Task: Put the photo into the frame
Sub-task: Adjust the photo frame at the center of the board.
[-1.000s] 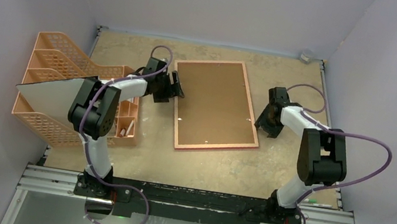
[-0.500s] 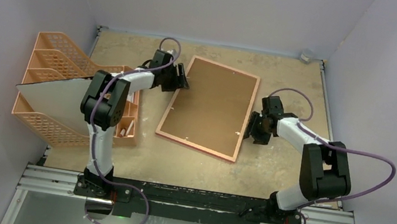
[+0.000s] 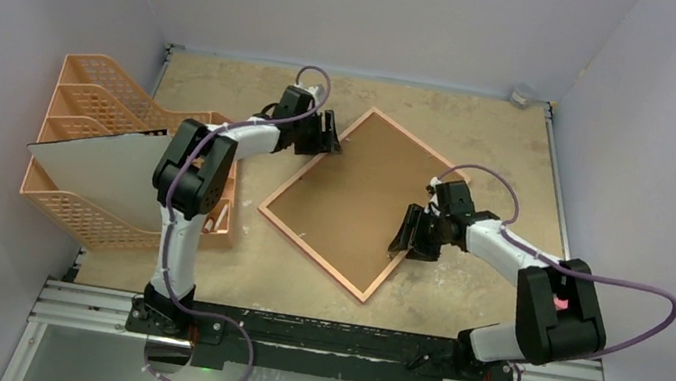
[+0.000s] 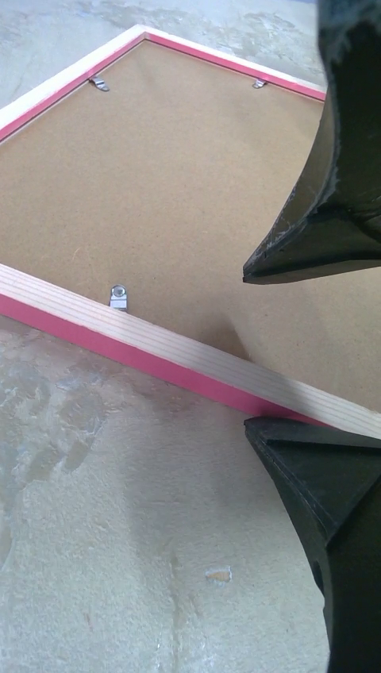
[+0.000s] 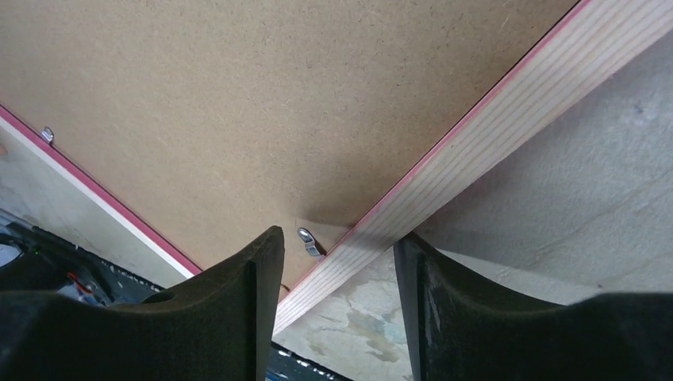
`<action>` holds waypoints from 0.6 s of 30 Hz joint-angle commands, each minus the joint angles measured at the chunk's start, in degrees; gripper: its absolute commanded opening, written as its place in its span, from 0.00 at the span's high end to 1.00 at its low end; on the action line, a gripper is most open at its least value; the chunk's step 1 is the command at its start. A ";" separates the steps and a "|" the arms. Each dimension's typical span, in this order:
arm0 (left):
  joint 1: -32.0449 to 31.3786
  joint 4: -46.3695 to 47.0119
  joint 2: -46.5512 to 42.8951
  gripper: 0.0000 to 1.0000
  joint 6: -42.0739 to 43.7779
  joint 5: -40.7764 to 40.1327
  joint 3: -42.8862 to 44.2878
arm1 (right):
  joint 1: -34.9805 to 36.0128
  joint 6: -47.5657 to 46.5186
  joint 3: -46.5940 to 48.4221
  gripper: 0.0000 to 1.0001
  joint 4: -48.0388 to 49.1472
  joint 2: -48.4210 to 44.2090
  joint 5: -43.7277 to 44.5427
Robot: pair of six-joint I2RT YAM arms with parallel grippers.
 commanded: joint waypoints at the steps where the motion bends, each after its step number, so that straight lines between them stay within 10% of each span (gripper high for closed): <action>1: -1.94 -5.98 1.02 0.36 0.65 2.84 2.13 | 0.53 1.12 -3.02 0.43 -2.15 -0.75 1.28; 13: -1.84 -14.23 -2.74 0.32 5.51 -4.25 3.98 | 0.46 11.10 -2.39 0.35 -6.59 -9.68 13.31; 18: -1.85 -17.78 -3.29 0.46 8.07 -6.33 4.02 | 0.46 13.60 0.89 0.35 -7.22 -8.82 17.31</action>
